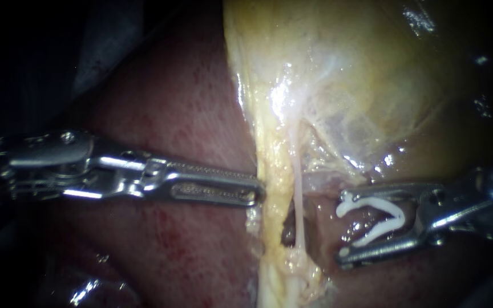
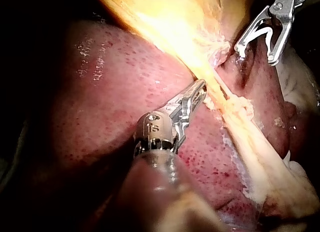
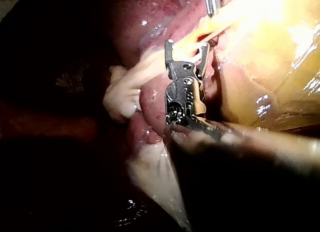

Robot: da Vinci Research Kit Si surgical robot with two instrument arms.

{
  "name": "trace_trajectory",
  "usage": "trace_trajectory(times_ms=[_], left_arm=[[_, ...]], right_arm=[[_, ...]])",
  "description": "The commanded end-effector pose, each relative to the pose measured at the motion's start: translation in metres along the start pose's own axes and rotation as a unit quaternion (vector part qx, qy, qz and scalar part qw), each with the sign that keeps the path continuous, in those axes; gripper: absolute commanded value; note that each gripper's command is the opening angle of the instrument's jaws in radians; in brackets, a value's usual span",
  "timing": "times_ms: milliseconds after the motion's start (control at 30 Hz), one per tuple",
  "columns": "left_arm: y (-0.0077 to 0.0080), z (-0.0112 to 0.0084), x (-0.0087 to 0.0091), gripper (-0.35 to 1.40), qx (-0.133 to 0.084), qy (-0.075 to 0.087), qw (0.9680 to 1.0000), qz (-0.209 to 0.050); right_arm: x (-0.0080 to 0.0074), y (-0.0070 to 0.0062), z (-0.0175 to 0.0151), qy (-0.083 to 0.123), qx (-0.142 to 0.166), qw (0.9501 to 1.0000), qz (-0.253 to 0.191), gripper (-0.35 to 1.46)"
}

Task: Clipping first clip left tube

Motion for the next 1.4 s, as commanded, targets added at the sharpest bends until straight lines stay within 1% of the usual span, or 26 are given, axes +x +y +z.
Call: trace_trajectory(times_ms=[33,133,300,567,667,800,933,1100,1400], left_arm=[[-0.0001,-0.0001,-0.0001,-0.35,0.0,0.0,1.0,0.0],[-0.0004,-0.0005,-0.0001,-0.35,0.001,0.0,1.0,0.0],[-0.0014,-0.0019,-0.0002,-0.35,0.004,0.001,1.0,-0.001],[-0.0028,-0.0043,0.0,-0.35,0.011,0.003,0.9999,-0.004],[-0.0031,-0.005,0.0002,-0.35,0.011,0.003,0.9999,-0.004],[-0.0035,-0.0055,0.0003,-0.35,0.01,0.003,0.9999,-0.007],[-0.004,-0.006,0.0003,-0.35,0.011,0.003,0.9999,-0.007],[-0.0046,-0.0062,0.0003,-0.35,0.012,0.003,0.9999,-0.007],[-0.0054,-0.0065,0.0004,-0.35,0.012,0.003,0.9999,-0.007]], right_arm=[[0.0,0.0,0.0,0.0,0.0,1.0,0.0,0.56],[0.0,0.0,0.0001,0.0,0.0,1.0,0.0,0.56],[0.0001,-0.0001,0.0006,0.0,-0.001,1.0,0.0,0.56],[0.0,-0.0005,0.0028,0.001,-0.007,1.0,-0.001,0.56],[-0.0004,-0.0009,0.004,0.001,-0.011,0.9999,-0.003,0.56],[-0.0015,-0.0015,0.0066,0.002,-0.017,0.9998,-0.011,0.57],[-0.0027,-0.0017,0.0087,-0.004,-0.008,0.9999,-0.01,0.57],[-0.0033,-0.0015,0.0103,-0.005,-0.01,0.9999,-0.01,0.57],[-0.0036,-0.0003,0.0109,-0.004,-0.013,0.9999,-0.01,0.57]])
